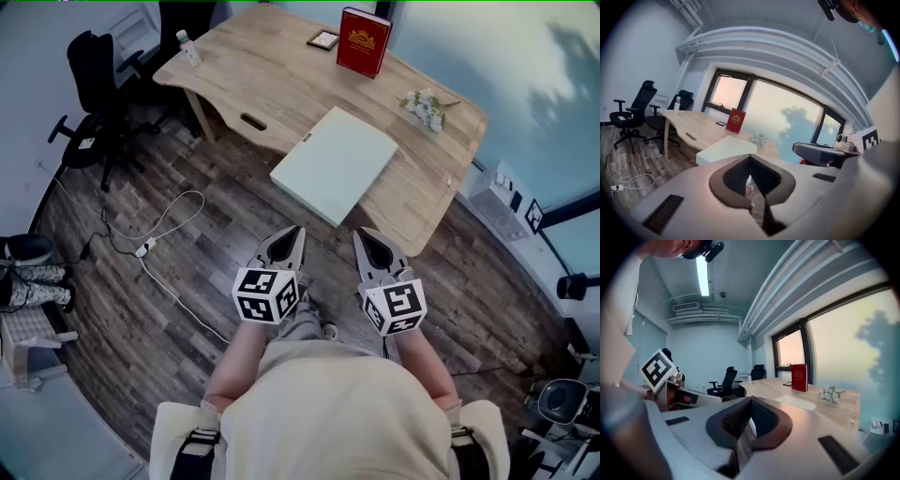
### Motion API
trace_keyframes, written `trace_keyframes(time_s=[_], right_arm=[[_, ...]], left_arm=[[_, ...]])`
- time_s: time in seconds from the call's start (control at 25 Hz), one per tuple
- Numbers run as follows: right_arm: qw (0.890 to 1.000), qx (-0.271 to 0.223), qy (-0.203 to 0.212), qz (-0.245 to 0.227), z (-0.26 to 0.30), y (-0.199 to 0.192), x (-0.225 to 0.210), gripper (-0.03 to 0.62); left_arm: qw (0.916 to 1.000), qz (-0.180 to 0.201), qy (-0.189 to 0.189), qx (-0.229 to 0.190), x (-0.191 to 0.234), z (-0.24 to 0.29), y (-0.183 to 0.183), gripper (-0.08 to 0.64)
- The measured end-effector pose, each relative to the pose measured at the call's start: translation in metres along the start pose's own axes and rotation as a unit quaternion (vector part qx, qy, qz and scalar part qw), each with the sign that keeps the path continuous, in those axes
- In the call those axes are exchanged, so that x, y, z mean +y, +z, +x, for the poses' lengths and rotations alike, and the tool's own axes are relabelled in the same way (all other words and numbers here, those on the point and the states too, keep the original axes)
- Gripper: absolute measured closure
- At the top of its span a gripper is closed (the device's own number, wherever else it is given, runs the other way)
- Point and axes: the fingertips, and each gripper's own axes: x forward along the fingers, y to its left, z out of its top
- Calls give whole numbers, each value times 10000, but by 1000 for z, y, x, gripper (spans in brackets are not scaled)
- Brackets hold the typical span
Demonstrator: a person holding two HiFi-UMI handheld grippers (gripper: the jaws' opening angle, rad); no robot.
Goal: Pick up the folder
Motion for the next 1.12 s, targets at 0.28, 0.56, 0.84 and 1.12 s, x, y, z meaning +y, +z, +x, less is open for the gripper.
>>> trace_keyframes(time_s=[0.28, 0.56, 0.84, 1.12], right_arm=[[9999, 52, 76, 62, -66, -32, 22, 574], [9999, -65, 110, 4, -98, -36, 33, 574], [9997, -113, 232, 45, -114, -39, 40, 574], [9993, -88, 348, 69, -123, -45, 50, 574]], left_arm=[[9999, -136, -100, 15, -45, -52, -44, 540], [9992, -369, 23, -129, -62, -81, -60, 540], [9992, -316, 23, -247, -72, -91, -62, 540], [9993, -233, -27, -301, -79, -100, -65, 540]])
